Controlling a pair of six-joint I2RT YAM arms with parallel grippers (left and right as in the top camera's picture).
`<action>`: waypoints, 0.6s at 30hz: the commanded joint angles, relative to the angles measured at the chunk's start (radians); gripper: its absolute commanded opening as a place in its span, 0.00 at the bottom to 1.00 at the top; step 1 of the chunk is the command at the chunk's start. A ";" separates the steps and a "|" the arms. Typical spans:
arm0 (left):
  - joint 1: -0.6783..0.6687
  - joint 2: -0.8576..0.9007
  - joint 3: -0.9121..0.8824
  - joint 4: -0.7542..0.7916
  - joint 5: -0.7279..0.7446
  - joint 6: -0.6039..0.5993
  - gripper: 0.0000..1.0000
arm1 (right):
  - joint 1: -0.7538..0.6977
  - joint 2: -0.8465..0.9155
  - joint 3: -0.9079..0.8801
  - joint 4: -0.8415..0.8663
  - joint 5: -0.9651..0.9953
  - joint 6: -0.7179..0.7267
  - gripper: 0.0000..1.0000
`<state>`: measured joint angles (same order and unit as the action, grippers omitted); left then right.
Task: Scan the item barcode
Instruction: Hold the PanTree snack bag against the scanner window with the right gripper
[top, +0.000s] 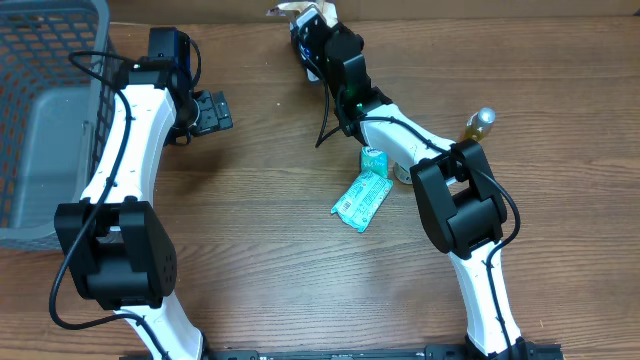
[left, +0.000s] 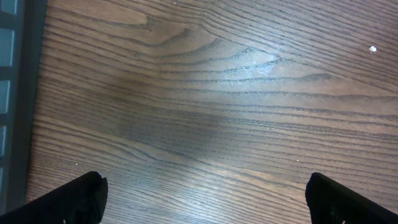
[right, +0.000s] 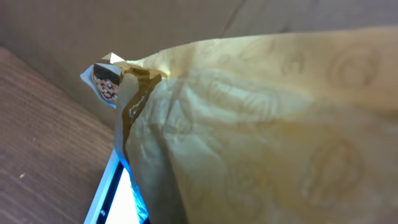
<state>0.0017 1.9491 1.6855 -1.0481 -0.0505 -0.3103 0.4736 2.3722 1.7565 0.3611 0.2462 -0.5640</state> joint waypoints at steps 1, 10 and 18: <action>-0.002 0.005 0.017 0.001 -0.012 0.008 1.00 | -0.003 0.016 0.012 -0.027 -0.005 0.015 0.04; -0.002 0.005 0.017 0.001 -0.012 0.008 1.00 | -0.003 0.016 0.012 -0.172 -0.114 0.015 0.04; -0.002 0.005 0.017 0.001 -0.012 0.008 1.00 | -0.003 0.016 0.012 -0.188 -0.119 0.015 0.04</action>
<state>0.0017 1.9491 1.6855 -1.0477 -0.0505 -0.3103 0.4740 2.3631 1.7870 0.2085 0.1509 -0.5652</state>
